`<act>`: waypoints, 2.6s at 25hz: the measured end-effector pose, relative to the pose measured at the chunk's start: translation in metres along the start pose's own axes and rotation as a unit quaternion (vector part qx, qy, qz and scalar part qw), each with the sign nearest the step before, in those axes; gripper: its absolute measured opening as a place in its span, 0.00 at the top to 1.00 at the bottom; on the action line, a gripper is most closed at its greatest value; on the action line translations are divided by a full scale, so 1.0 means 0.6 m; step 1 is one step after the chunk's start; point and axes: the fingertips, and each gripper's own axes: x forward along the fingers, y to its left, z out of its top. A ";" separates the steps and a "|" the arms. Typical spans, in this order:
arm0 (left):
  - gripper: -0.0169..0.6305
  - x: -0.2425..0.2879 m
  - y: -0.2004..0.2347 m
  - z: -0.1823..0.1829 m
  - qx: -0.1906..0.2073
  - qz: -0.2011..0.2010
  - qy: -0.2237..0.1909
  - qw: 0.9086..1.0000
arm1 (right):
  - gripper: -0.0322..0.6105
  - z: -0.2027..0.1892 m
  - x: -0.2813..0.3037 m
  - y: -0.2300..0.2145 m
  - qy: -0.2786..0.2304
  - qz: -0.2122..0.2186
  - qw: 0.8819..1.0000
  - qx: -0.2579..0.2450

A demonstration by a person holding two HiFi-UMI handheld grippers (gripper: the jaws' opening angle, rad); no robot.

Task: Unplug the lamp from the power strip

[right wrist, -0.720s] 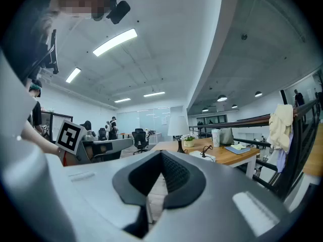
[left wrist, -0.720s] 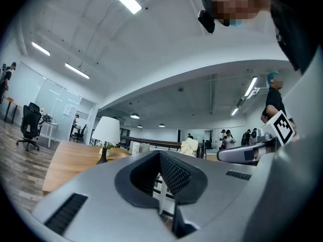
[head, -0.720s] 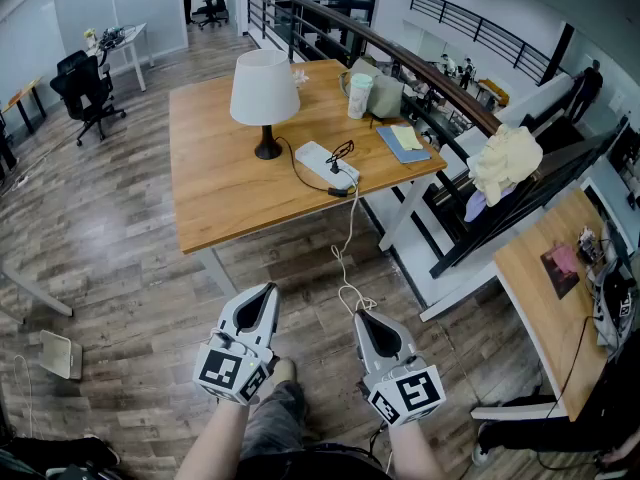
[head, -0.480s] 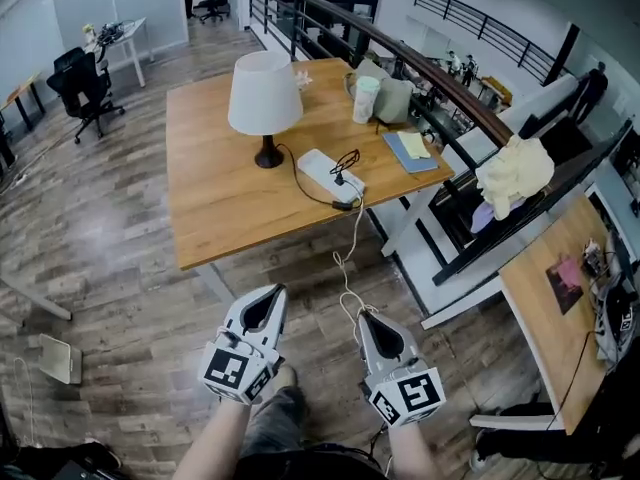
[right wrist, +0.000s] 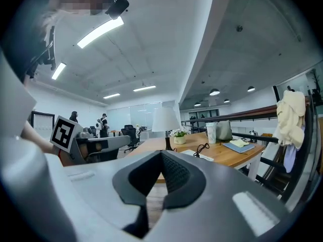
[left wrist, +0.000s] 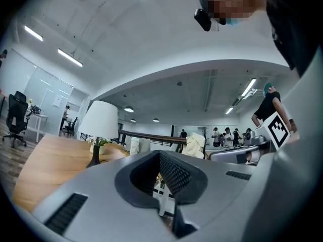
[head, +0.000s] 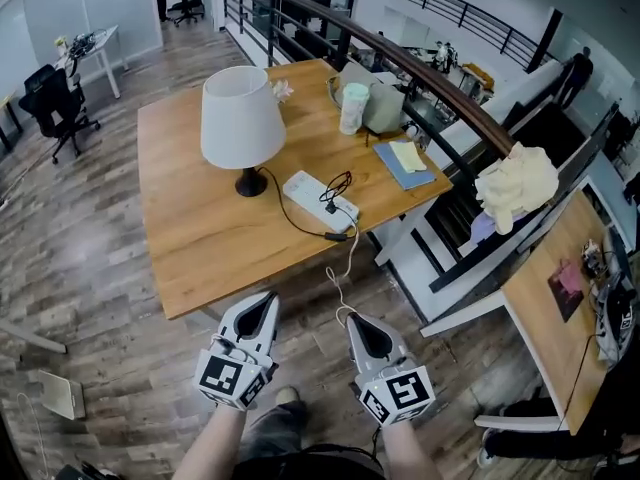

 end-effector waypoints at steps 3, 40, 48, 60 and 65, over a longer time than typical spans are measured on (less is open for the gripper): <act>0.98 0.026 0.014 -0.005 0.003 -0.014 0.002 1.000 | 0.94 -0.005 0.028 -0.017 0.000 -0.007 1.000 0.010; 0.98 0.387 0.149 -0.169 0.074 -0.023 0.154 0.985 | 0.94 -0.109 0.373 -0.272 0.126 0.066 0.990 0.008; 0.98 0.434 0.175 -0.207 0.103 -0.007 0.201 0.974 | 0.86 -0.132 0.422 -0.295 0.160 0.101 0.982 -0.023; 0.98 0.467 0.166 -0.256 0.232 -0.061 0.281 0.929 | 0.81 -0.153 0.461 -0.284 0.201 0.104 0.970 -0.086; 0.98 0.475 0.176 -0.265 0.219 -0.082 0.283 0.930 | 0.84 -0.157 0.470 -0.283 0.208 0.088 0.969 -0.098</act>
